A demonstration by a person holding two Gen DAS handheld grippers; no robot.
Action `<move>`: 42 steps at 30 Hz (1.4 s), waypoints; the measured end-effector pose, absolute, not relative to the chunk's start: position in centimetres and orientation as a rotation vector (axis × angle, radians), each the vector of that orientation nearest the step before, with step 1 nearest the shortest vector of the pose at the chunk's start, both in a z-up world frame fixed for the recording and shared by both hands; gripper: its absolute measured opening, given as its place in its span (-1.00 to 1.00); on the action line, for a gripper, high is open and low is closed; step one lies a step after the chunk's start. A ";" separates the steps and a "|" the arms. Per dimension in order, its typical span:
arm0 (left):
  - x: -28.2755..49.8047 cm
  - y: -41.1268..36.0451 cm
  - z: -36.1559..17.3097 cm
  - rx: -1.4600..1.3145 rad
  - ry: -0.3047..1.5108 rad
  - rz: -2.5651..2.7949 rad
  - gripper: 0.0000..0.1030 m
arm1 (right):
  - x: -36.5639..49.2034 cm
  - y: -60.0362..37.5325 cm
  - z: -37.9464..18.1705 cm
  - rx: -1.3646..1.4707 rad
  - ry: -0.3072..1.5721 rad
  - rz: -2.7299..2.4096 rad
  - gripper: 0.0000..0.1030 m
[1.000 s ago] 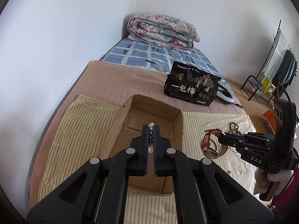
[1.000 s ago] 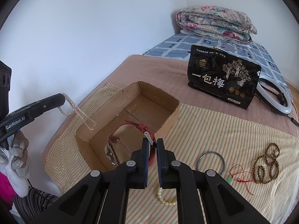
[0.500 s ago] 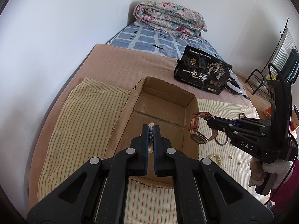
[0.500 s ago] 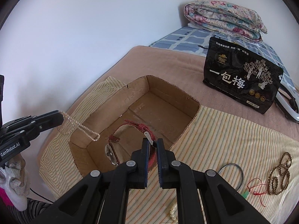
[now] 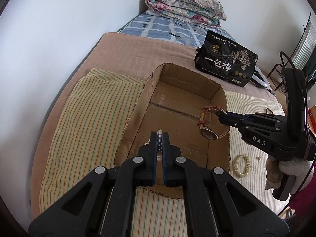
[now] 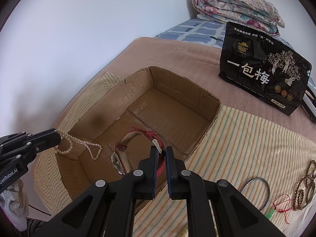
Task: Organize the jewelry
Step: 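Carry the pearl necklace and red-strap watch over the cardboard box with both tools, then open both tools to drop the necklace and watch into the box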
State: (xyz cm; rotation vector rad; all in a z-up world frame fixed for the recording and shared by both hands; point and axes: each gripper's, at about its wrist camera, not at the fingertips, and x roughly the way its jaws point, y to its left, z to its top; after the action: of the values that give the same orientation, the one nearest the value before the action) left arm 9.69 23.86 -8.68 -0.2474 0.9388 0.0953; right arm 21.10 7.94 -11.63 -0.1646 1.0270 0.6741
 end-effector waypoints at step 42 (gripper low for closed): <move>9.8 20.8 -7.4 -0.151 0.912 0.077 -0.24 | 19.9 2.3 -8.2 -0.100 0.891 0.551 0.70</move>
State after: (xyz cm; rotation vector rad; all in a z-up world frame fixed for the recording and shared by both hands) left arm 9.84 20.76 -7.42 -0.1509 0.9122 0.0770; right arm 19.92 2.33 -8.16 -0.1001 0.8906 0.5512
